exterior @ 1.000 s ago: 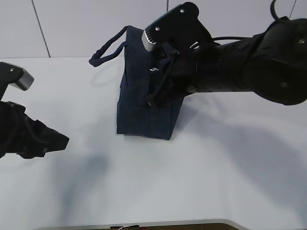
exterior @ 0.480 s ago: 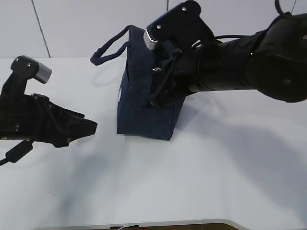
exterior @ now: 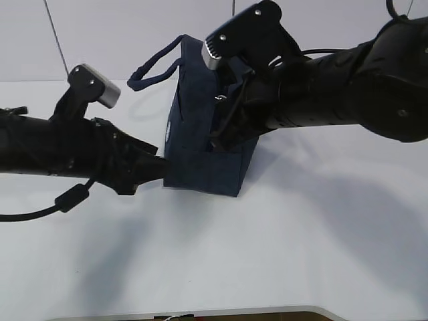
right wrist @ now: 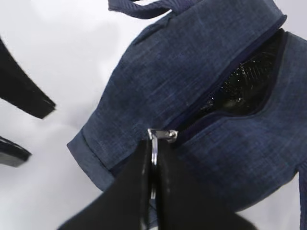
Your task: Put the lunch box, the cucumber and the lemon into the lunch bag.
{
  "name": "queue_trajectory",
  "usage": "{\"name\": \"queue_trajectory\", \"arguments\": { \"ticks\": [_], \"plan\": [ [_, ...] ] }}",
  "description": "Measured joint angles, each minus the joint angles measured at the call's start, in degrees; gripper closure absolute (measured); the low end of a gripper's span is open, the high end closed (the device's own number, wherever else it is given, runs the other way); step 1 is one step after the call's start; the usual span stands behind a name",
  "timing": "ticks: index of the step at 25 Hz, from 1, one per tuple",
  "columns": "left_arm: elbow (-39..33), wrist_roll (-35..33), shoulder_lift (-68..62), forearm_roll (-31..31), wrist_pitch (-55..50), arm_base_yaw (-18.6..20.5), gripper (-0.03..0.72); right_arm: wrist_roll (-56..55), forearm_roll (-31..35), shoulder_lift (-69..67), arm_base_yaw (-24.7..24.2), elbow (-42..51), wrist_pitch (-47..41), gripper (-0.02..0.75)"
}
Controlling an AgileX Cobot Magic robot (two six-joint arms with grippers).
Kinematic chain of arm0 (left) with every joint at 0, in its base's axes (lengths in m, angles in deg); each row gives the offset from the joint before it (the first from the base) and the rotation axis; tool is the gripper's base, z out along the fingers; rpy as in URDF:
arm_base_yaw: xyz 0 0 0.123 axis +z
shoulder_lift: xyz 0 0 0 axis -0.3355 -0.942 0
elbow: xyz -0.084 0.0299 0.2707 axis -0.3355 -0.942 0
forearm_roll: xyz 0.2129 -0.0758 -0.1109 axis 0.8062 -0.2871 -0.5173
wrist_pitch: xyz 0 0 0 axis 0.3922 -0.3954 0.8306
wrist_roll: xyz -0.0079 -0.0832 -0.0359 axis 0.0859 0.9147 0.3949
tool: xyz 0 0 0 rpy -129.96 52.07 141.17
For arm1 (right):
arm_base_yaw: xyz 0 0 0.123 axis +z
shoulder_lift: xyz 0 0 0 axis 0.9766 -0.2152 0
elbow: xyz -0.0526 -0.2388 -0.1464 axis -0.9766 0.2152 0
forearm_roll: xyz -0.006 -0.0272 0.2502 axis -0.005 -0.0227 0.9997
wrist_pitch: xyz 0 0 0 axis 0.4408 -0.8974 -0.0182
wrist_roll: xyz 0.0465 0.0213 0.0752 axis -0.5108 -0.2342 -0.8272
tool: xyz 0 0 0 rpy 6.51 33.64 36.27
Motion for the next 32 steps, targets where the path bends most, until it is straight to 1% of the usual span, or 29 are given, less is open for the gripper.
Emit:
{"name": "queue_trajectory", "arguments": {
  "ticks": [7, 12, 14, 15, 16, 18, 20, 22, 26, 32],
  "plan": [
    [7.49, -0.53, -5.12, 0.0, 2.01, -3.92, 0.325, 0.0, 0.11, 0.04, 0.0, 0.0, -0.59, 0.733],
    [11.8, -0.69, -8.42, 0.0, 4.05, -5.63, 0.325, 0.0, 0.21, 0.04, 0.0, 0.0, -0.84, 0.733],
    [12.63, -0.79, -8.78, 0.0, 4.77, -6.18, 0.337, 0.0, 0.21, 0.04, 0.0, -0.02, -0.84, 0.733],
    [12.85, -0.78, -8.88, 0.0, 5.03, -6.42, 0.357, 0.0, 0.21, 0.13, 0.0, -0.02, -0.95, 0.733],
    [12.98, -0.78, -9.0, 0.0, 5.14, -6.55, 0.397, 0.0, 0.21, 0.13, 0.0, -0.02, -0.97, 0.733],
    [12.98, -0.78, -9.12, 0.0, 5.37, -6.67, 0.508, 0.0, 0.21, 0.13, 0.0, -0.02, -1.07, 0.733],
    [12.98, -0.78, -9.12, 0.0, 5.73, -6.67, 0.593, 0.0, 0.21, 0.13, 0.0, -0.12, -1.18, 0.733],
    [13.06, -0.78, -9.12, -0.11, 6.58, -6.67, 0.646, 0.0, 0.21, 0.13, 0.0, -0.65, -1.85, 0.733],
    [13.06, -0.59, -9.12, -0.25, 6.8, -6.67, 0.677, 0.0, 0.21, 0.13, 0.0, -3.21, -3.89, 0.733],
    [12.55, -0.43, -6.81, -0.35, 9.05, -6.67, 0.685, 0.0, 0.21, 0.13, 0.0, -5.3, -5.13, 0.733]
  ]
}}
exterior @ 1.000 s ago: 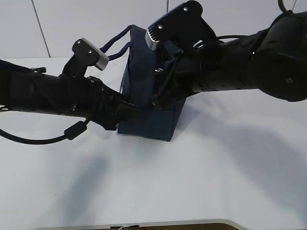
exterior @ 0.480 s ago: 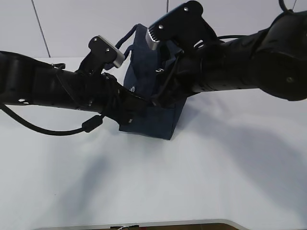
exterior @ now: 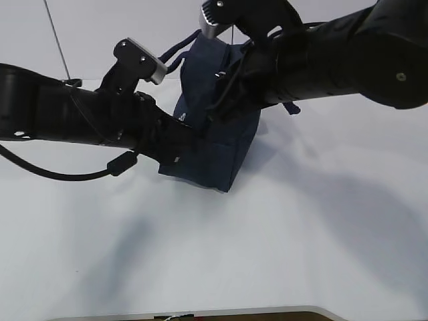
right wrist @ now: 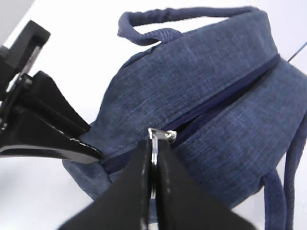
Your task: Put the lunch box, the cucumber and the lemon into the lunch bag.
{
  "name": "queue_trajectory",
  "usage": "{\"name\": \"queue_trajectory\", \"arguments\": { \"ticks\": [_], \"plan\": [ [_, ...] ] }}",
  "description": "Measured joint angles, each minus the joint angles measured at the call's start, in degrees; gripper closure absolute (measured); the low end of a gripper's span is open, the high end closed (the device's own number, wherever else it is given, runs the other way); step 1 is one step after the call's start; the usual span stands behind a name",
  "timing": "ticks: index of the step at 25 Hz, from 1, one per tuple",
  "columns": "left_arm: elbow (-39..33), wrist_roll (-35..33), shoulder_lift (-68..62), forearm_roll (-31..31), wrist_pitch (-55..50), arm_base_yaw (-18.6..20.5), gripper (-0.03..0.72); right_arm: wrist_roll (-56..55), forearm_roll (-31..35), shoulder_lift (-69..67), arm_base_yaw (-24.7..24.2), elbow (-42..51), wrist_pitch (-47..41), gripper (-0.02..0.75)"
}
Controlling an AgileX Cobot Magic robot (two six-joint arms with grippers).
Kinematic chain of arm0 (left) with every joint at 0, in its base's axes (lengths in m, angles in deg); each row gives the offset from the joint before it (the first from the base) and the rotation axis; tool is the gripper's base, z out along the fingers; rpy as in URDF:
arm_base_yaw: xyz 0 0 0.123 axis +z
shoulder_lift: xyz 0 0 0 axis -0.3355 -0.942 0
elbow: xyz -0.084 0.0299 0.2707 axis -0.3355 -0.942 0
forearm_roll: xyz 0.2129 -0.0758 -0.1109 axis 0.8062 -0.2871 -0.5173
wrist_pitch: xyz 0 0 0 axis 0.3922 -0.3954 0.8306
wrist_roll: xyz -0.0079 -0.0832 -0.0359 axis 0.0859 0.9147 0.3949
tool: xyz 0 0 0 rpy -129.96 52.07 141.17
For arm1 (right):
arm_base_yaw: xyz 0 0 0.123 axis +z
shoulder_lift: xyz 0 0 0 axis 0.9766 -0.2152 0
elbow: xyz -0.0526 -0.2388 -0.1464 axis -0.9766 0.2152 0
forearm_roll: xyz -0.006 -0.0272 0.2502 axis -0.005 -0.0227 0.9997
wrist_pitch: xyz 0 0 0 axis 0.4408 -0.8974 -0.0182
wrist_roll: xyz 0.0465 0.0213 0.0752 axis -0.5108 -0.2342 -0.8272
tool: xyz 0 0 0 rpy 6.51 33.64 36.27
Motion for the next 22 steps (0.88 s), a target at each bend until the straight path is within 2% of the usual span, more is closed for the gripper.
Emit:
{"name": "queue_trajectory", "arguments": {
  "ticks": [22],
  "plan": [
    [-14.47, 0.41, 7.87, -1.7, -0.72, 0.0, 0.687, 0.0, 0.35, -3.33, 0.45, -7.39, -1.97, 0.733]
  ]
}}
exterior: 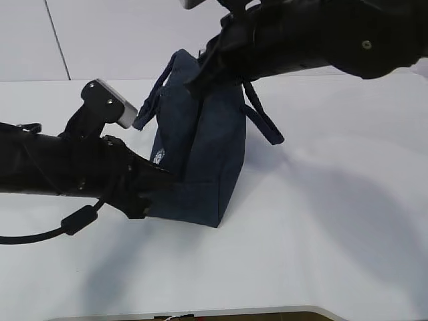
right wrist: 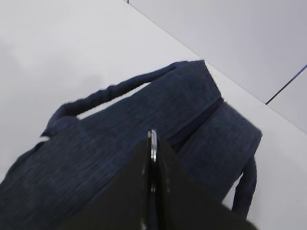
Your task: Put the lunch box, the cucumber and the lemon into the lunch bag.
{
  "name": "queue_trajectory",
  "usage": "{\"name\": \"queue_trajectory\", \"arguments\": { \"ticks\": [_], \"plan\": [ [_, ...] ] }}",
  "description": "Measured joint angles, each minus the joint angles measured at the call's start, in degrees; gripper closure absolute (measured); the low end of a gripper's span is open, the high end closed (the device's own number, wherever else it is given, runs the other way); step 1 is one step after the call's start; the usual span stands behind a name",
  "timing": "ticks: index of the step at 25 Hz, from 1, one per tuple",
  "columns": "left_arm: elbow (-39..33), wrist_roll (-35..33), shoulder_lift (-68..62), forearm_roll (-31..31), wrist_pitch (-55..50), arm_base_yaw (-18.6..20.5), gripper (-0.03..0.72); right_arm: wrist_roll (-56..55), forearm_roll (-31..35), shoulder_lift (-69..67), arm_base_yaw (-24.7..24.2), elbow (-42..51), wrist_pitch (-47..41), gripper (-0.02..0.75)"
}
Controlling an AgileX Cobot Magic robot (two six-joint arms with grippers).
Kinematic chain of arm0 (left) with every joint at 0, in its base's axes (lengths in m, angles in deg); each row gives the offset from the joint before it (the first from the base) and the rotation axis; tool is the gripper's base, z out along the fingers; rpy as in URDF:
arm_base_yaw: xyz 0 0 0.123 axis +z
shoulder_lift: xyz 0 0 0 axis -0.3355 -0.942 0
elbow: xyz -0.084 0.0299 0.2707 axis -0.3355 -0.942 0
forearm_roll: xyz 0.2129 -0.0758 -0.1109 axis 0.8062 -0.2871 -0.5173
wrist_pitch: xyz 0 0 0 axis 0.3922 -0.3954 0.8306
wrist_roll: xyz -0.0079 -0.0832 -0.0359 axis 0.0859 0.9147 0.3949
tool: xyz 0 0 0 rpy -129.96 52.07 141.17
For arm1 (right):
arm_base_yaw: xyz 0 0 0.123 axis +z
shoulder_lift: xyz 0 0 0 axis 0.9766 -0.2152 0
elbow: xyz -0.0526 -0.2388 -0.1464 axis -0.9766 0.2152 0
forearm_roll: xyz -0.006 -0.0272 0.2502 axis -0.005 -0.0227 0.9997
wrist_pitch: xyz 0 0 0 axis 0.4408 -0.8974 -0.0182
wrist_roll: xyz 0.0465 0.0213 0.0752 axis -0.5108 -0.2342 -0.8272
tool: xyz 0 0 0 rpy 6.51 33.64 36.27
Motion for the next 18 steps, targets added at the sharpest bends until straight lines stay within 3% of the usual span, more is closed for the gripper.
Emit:
{"name": "queue_trajectory", "arguments": {
  "ticks": [18],
  "plan": [
    [-6.09, 0.51, 5.25, 0.1, 0.58, 0.0, 0.688, 0.0, -2.04, -10.22, 0.0, -12.31, -2.66, 0.733]
  ]
}}
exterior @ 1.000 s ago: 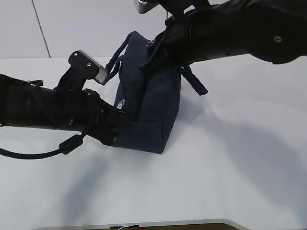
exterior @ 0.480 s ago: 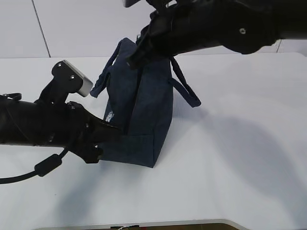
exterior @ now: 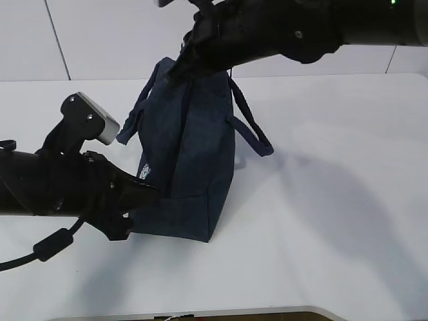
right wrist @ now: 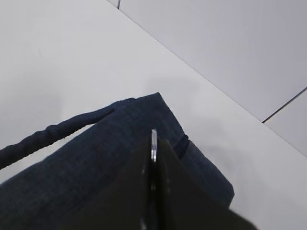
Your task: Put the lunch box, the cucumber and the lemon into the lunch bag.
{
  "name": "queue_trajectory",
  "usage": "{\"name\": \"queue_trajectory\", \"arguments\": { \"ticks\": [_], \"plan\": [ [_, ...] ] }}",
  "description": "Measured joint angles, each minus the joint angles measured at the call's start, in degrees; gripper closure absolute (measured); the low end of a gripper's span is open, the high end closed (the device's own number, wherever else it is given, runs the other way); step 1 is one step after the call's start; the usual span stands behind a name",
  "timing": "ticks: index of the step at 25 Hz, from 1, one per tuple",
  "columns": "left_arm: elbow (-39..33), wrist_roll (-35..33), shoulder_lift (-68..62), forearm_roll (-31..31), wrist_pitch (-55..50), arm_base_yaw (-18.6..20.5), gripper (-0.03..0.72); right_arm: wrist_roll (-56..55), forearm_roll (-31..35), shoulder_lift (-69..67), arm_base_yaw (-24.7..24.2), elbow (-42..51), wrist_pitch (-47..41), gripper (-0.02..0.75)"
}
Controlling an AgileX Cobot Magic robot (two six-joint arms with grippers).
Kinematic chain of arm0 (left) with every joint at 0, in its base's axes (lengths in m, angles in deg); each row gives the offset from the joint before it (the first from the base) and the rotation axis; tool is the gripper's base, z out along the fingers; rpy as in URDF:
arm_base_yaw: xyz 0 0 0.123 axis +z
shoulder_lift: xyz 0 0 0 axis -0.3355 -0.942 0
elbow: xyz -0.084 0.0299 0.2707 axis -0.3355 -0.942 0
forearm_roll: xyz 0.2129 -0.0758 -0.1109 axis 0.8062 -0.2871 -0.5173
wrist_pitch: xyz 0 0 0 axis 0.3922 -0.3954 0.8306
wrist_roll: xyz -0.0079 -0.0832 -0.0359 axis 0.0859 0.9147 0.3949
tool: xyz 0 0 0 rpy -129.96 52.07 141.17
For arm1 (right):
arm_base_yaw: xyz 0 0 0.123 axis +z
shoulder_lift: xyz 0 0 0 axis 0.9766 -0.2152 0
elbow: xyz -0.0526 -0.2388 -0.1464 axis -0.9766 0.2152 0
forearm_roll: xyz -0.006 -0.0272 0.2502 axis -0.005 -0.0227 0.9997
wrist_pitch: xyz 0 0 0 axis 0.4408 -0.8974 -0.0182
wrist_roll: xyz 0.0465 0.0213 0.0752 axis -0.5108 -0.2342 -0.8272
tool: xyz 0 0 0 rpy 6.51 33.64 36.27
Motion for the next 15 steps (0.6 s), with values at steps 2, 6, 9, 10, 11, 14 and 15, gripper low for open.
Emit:
{"name": "queue_trajectory", "arguments": {
  "ticks": [2, 6, 9, 10, 11, 14, 15],
  "plan": [
    [0.0, 0.89, 0.0, 0.0, 0.0, 0.0, 0.685, 0.0, -0.02, -0.13, 0.0, -0.13, -0.14, 0.733],
    [-0.08, 5.22, 0.04, 0.22, 0.11, 0.0, 0.603, 0.0, -0.02, -0.23, 0.0, -0.24, -0.53, 0.733],
    [-0.22, 8.76, 0.5, 0.44, 0.17, 0.0, 0.445, 0.0, 0.31, -0.23, 0.0, -0.24, -0.97, 0.733],
    [-0.38, 9.93, 0.84, 0.7, 0.24, 0.0, 0.393, 0.0, 0.31, -0.23, 0.0, -0.24, -1.11, 0.733],
    [-0.4, 11.34, 1.23, 0.7, 0.49, 0.0, 0.344, 0.0, 0.31, -0.23, 0.0, -0.24, -1.25, 0.733],
    [-0.54, 14.83, 3.69, 0.84, 1.46, -0.06, 0.277, 0.0, 0.74, -0.23, 0.0, -0.24, -1.49, 0.733],
    [-0.54, 15.79, 4.49, 0.84, 2.0, -0.06, 0.269, 0.0, 1.04, -0.23, 0.0, -0.24, -1.62, 0.733]
  ]
}}
